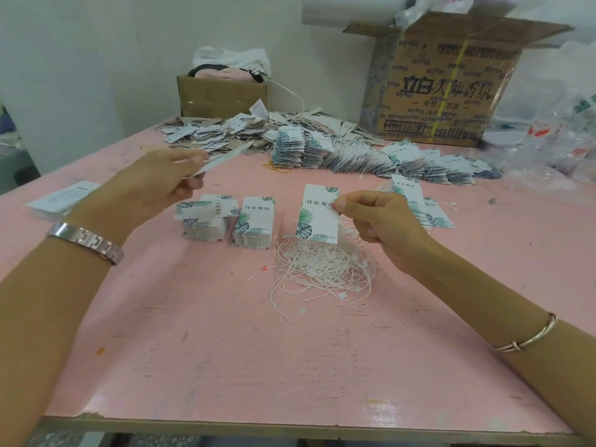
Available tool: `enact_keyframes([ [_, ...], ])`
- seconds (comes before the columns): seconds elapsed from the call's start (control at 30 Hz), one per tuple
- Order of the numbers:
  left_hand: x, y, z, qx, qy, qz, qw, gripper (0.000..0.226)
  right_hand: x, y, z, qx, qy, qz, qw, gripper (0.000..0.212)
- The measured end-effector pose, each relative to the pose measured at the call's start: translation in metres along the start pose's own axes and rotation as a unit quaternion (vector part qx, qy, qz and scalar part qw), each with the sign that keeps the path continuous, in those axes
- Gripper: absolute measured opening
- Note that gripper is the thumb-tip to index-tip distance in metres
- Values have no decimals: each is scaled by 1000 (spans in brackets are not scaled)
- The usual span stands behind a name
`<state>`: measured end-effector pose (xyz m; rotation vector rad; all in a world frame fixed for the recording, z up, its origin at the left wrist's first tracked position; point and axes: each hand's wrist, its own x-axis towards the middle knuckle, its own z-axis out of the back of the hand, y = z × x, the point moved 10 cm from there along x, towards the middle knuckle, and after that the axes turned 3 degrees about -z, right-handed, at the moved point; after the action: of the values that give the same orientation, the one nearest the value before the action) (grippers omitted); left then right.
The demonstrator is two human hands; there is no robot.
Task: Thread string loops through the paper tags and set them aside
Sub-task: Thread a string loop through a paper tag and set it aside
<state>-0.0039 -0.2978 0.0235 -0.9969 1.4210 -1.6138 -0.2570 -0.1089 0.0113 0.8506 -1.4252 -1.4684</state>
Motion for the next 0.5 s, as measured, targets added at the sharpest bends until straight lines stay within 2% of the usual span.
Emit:
enact_keyframes([
  [0.27, -37, -11, -80, -78, 58, -60, 993, 14, -7, 19, 8, -32, -70, 94, 993, 1],
  [0.4, -51, -11, -102, -34, 45, -115, 992, 7, -10, 25, 9, -26, -80, 123, 989, 3],
  [0.5, -54, -7, -103, -16, 5, -144, 990, 11, -11, 26, 9, -14, -77, 132, 988, 3],
])
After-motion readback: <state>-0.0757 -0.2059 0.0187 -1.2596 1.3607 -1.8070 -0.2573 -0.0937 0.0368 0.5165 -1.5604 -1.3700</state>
